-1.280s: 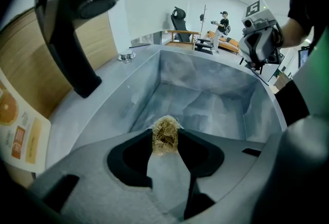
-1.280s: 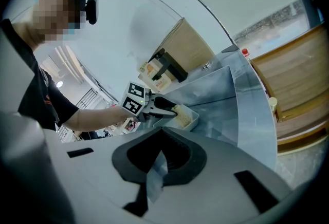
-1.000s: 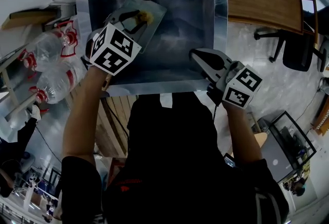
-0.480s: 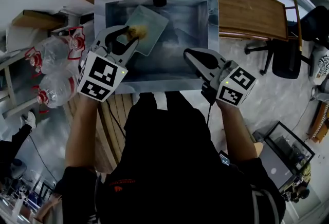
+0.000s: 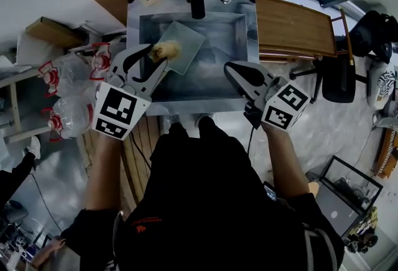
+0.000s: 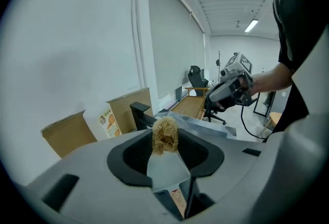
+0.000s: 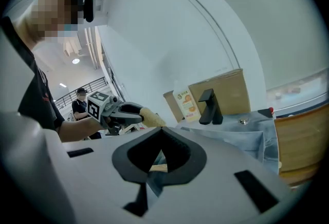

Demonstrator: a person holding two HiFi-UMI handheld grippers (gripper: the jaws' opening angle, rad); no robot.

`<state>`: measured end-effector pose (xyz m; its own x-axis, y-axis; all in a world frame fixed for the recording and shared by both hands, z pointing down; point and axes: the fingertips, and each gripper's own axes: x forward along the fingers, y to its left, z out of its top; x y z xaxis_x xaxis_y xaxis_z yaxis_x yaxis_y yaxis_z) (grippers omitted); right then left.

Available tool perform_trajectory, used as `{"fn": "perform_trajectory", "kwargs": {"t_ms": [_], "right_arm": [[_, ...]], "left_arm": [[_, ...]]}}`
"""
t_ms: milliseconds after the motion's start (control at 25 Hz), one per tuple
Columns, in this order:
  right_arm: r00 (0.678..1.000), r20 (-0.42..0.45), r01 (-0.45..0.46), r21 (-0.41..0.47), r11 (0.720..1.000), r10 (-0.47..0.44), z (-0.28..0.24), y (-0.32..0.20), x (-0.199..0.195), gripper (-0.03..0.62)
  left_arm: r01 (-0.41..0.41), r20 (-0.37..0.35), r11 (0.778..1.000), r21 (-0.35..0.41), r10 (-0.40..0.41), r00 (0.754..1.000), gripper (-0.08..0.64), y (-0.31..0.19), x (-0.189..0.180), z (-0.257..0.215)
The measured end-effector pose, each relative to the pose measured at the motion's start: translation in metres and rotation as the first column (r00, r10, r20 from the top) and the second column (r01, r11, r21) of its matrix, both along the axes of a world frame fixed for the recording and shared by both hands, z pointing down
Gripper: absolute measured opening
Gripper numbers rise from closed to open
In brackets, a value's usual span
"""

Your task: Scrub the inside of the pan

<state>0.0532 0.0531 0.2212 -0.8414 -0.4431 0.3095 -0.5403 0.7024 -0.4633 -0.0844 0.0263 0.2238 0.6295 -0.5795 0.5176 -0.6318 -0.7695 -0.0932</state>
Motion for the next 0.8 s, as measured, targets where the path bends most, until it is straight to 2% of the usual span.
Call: {"fn": "perform_trajectory", "kwargs": {"t_ms": [320, 800], "right_arm": [[1.0, -0.005, -0.004, 0.066, 0.998, 0.004, -0.027, 0.009, -0.013, 0.005], [1.0, -0.015, 0.001, 0.11, 0.994, 0.0, -0.047, 0.022, -0.029, 0.005]], "left_arm": [[0.046, -0.101, 0.998, 0.045, -0.041, 0.994, 0.161, 0.023, -0.023, -0.031], [0.081, -0.158, 0.994, 0.068, -0.07, 0.985, 0.161, 0.046, -0.041, -0.046]]}}
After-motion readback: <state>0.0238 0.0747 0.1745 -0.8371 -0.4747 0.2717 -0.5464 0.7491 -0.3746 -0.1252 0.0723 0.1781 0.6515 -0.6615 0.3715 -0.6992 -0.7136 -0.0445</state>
